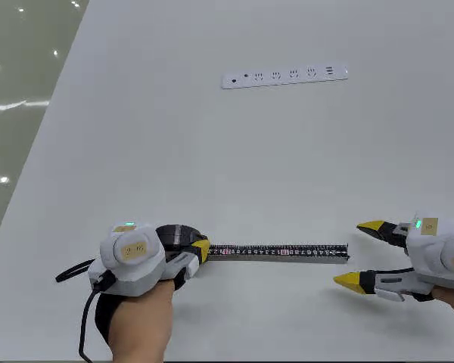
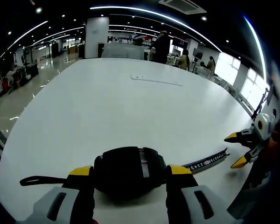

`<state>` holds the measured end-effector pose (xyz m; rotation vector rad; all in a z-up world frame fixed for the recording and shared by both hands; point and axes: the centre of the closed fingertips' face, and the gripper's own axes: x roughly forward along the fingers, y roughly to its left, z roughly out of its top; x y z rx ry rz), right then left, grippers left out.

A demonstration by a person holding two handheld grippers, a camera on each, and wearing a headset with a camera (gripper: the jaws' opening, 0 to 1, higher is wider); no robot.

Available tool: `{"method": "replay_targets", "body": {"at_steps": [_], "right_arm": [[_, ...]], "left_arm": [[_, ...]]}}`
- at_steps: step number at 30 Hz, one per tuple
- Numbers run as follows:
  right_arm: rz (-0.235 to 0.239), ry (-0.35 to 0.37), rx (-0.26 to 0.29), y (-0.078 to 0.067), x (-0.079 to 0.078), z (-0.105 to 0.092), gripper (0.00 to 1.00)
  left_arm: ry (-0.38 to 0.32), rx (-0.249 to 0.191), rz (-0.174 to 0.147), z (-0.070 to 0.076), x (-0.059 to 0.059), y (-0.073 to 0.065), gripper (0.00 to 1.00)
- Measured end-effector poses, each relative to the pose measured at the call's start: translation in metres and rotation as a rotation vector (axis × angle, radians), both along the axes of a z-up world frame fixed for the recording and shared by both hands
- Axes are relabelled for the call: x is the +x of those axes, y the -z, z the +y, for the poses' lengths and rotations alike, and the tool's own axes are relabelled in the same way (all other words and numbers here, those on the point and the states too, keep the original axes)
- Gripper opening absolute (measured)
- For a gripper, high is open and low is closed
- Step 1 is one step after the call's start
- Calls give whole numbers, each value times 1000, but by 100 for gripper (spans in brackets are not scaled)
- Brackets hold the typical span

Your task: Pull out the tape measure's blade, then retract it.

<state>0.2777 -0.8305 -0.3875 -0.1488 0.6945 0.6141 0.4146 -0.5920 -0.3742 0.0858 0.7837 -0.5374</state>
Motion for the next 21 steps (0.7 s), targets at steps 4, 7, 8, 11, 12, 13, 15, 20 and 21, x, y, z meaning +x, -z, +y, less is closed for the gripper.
{"method": "replay_targets", "body": {"at_steps": [4,7,8,11,12,13,15,20,21], "right_arm": [[-8,-33,-1,1,1,2,49],[-3,-59,-13,5,1,4,46],[2,-72,-22,6,1,4,45],[-2,-85,-28,7,3,5,42],[-5,-89,-27,8,3,5,42],[-8,-96,-29,9,4,5,40],[-14,-114,-39,10,4,6,37],[-16,-131,-36,12,4,7,30],[-17,-132,-37,12,4,7,28]], "left_arm": [[2,3,4,0,0,0,59],[3,3,5,0,0,1,59],[3,2,6,0,0,1,59],[4,3,6,0,0,1,59],[4,4,8,0,0,1,59],[4,4,8,0,0,1,59],[3,5,9,0,0,1,59],[3,5,10,0,0,0,59],[3,6,10,0,0,0,59]]}}
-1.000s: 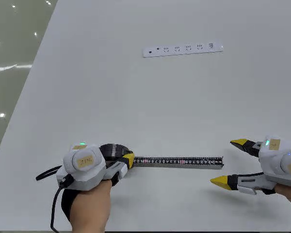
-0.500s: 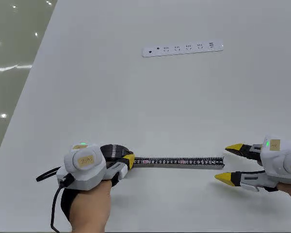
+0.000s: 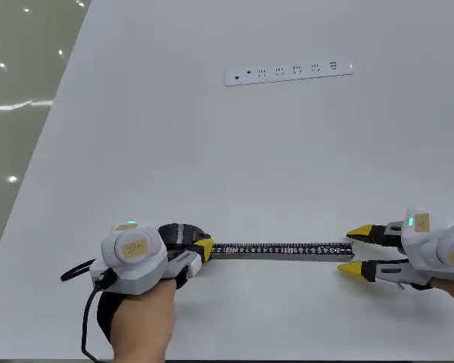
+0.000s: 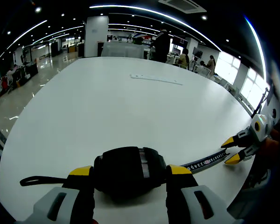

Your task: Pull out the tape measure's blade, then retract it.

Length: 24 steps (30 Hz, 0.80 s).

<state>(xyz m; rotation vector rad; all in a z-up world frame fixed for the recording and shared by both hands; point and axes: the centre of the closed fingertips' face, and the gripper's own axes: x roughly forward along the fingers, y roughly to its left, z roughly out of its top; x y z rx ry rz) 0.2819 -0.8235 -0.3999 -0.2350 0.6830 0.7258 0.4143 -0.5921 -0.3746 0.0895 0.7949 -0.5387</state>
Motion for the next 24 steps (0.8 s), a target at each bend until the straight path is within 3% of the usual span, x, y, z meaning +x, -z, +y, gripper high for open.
{"method": "replay_targets", "body": {"at_steps": [12,24], "right_arm": [[-21,-11,-7,3,3,0,20],[-50,-33,-20,3,5,1,15]], "left_arm": [[2,5,-1,0,0,0,59],[0,21,17,0,0,2,60]]}}
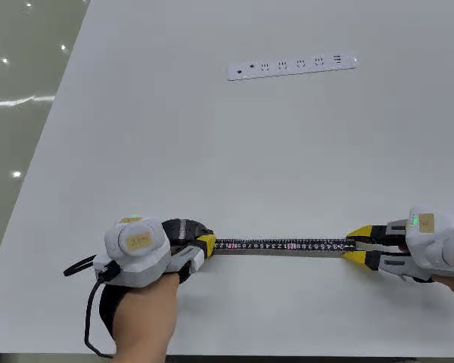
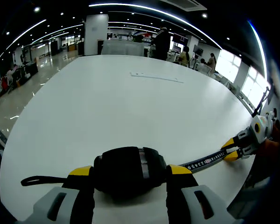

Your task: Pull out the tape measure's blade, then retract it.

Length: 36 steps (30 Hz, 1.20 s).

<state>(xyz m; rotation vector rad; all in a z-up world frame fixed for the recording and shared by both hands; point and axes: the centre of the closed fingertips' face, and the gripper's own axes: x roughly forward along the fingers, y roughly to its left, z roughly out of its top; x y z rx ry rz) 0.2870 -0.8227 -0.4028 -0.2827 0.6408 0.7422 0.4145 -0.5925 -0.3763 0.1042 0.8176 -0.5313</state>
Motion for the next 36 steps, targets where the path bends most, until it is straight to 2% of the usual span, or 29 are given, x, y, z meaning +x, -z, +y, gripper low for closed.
{"method": "replay_targets", "body": {"at_steps": [11,19,23,27,33,36], "right_arm": [[-1,-5,-4,1,-1,-1,14],[6,2,2,1,-2,-2,14],[5,-7,-11,1,-1,-3,14],[8,-20,-17,1,-2,1,14],[9,-30,-7,-1,2,9,14],[-1,-37,31,-5,5,17,14]], "left_arm": [[-5,13,18,1,0,1,60],[10,52,61,0,0,3,60],[11,74,108,0,1,4,59],[14,92,129,1,-1,5,58],[16,92,133,1,-2,5,58],[18,88,132,1,-2,5,58]]}}
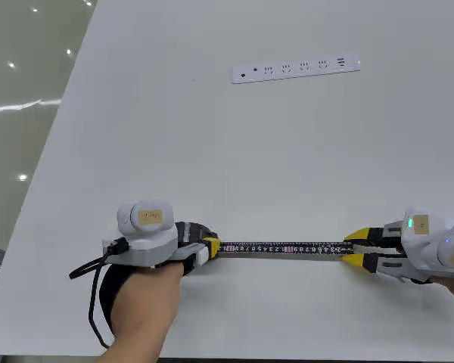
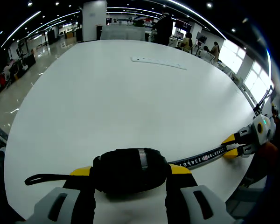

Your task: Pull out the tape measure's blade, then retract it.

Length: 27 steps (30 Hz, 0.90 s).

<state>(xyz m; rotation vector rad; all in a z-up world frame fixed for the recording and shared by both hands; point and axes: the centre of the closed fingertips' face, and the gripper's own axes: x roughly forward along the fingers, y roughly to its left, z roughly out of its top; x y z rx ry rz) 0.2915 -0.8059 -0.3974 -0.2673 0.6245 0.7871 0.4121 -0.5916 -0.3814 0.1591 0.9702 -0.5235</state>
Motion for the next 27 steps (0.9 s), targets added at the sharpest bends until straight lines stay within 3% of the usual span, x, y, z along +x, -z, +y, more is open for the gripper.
{"method": "replay_targets", "body": {"at_steps": [3,10,27], "right_arm": [[-16,-8,55,-5,4,10,14],[-31,-34,76,-7,14,25,13],[-33,-62,137,-3,21,36,13]], "left_arm": [[2,-3,0,0,0,0,58],[0,-7,1,0,0,0,58],[-1,-15,5,0,0,0,57]]}}
